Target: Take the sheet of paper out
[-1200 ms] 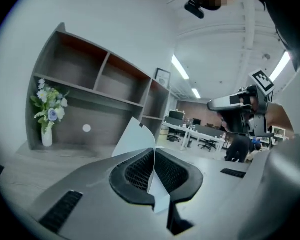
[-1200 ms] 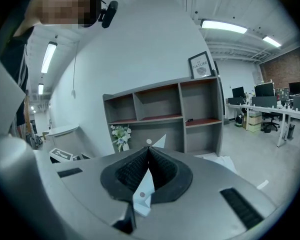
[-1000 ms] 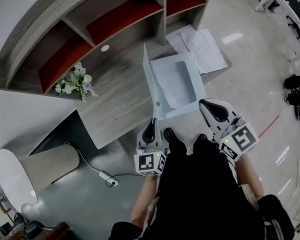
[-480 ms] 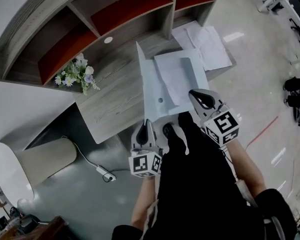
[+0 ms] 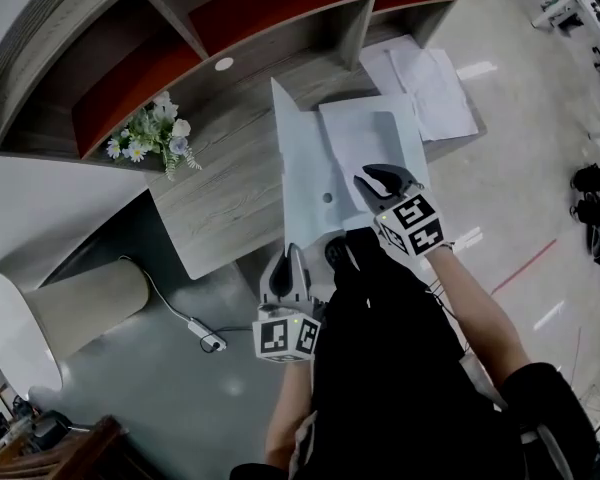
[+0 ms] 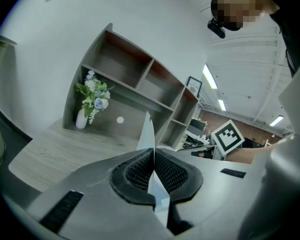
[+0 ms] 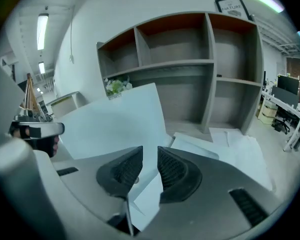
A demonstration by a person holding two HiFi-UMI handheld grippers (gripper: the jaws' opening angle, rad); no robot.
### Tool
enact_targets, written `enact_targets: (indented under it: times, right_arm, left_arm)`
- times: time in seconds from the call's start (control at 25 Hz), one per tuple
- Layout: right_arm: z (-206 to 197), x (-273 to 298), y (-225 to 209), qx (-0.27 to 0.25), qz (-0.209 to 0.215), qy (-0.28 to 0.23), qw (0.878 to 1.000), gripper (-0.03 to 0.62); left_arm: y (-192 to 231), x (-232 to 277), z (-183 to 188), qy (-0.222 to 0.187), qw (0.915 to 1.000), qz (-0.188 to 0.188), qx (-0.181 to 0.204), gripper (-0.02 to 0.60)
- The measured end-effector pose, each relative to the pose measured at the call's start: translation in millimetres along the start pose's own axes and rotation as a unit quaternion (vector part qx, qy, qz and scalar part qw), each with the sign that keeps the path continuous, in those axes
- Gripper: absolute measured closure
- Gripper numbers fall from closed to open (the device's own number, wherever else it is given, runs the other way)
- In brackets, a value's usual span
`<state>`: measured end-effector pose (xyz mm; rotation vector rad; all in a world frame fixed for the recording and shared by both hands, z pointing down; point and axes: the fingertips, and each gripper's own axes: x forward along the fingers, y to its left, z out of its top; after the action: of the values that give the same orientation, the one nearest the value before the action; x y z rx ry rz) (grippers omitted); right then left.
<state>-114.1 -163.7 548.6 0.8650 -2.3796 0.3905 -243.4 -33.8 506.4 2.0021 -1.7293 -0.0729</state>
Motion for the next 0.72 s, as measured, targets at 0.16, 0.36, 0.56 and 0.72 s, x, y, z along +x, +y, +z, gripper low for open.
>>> enact_targets:
  times: [0.16,0.36,0.56,0.72]
  right_arm:
    - [-21,34,-5,0.001,0.006,0.034,0.999,0.511]
    - [-41,70,-10,0.001,0.007,0.060,0.998,0.459]
    - [-61,97,-11,0.006,0.015,0.102,0.995,0.436]
    - [-80,118,-17,0.011,0.014,0.135,0.991,0.409]
  left_arm:
    - [4,-2,-2,0.003,0.9999,0.015,0.000,0.566]
    - [11,-4,-3,0.011,0.9993,0.037,0.001,0.566]
    - [13,-5,-5,0.015,0.9988,0.046,0.001,0.566]
    - [13,-6,-7,0.018,0.9986,0.049,0.005,0.566]
